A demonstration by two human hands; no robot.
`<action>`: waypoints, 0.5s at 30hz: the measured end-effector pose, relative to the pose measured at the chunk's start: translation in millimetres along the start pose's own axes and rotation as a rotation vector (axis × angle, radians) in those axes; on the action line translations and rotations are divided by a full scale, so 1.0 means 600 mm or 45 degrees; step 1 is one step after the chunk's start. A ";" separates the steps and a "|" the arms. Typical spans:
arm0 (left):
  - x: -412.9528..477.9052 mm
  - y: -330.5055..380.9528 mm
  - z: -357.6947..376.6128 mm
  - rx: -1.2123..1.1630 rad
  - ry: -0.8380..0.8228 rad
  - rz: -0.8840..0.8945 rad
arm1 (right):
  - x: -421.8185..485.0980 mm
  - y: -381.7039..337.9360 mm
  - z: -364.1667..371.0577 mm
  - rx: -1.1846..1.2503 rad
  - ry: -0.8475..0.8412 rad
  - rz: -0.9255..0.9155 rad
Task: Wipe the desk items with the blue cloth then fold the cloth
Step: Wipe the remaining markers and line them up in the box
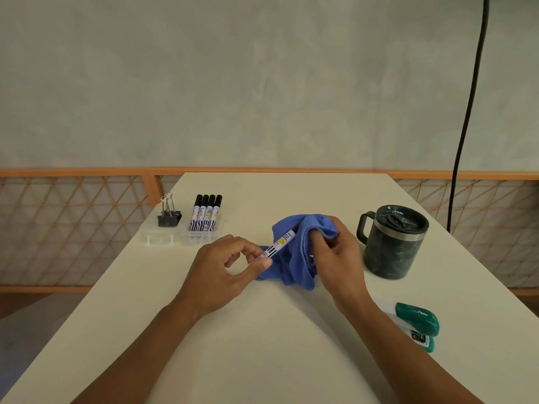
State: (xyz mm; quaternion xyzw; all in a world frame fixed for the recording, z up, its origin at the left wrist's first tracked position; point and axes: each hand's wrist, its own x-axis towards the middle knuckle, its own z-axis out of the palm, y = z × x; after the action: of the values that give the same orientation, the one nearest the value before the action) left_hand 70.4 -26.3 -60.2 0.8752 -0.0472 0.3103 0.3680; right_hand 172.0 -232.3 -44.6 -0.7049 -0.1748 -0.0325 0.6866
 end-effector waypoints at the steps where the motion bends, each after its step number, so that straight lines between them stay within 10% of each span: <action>1: 0.001 0.003 0.001 -0.016 -0.001 0.006 | 0.004 0.005 -0.001 -0.016 0.033 0.006; 15: 0.003 -0.001 -0.006 0.080 0.056 0.052 | 0.002 0.003 -0.005 0.091 -0.171 0.066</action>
State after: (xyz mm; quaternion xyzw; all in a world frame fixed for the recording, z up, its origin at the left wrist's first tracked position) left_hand 70.2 -22.9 -57.4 0.8781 -0.0473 0.3383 0.3349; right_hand 174.2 -234.9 -45.7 -0.6847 -0.2032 0.0391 0.6988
